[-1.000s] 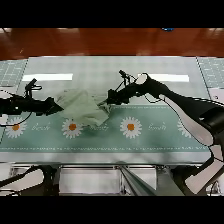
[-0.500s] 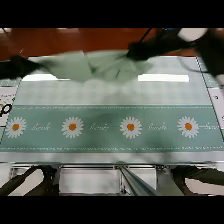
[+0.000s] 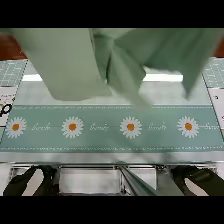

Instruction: Fold the shirts.

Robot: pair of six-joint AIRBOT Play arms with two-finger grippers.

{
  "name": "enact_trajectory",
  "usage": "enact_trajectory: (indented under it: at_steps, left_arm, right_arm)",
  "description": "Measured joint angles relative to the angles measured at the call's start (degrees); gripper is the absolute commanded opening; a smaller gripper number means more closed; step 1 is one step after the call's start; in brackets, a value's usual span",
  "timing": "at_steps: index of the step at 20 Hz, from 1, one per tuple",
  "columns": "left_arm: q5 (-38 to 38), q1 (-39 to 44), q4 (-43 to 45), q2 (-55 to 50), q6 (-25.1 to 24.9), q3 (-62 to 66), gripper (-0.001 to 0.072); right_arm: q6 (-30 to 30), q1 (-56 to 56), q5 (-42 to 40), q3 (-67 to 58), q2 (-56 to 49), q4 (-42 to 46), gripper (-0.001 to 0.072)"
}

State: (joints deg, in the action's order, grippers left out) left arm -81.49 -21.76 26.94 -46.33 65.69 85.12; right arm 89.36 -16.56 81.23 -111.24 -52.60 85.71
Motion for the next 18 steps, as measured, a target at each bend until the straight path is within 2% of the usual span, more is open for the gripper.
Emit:
enact_trajectory:
  at_steps: [5, 9, 13, 17, 18]
  left_arm:
    - [-3.61, 0.52, 1.62, 8.70, 1.18, -15.50, 0.0019]
    - [-3.13, 3.41, 2.67, 11.45, -0.72, -35.28, 0.0020]
    - [7.21, 5.57, 3.37, 5.53, -4.79, -50.05, 0.0020]
    - [18.91, 6.21, 3.32, -8.41, -8.28, -51.93, 0.0020]
    - [20.98, 6.25, 3.34, -12.76, -8.68, -50.80, 0.0083]
  right_arm:
    - [2.03, 0.02, 5.33, 12.85, 6.95, -4.39, 0.0022]
    - [1.90, 0.07, 0.42, 28.89, 6.69, -9.73, 0.0022]
    - [-1.03, 0.07, -7.65, 36.13, -3.82, -13.14, 0.0022]
    - [-2.95, 0.07, -14.08, 33.38, -20.26, -16.52, 0.0022]
    - [-3.19, 0.07, -14.99, 31.61, -24.35, -17.38, 0.0023]
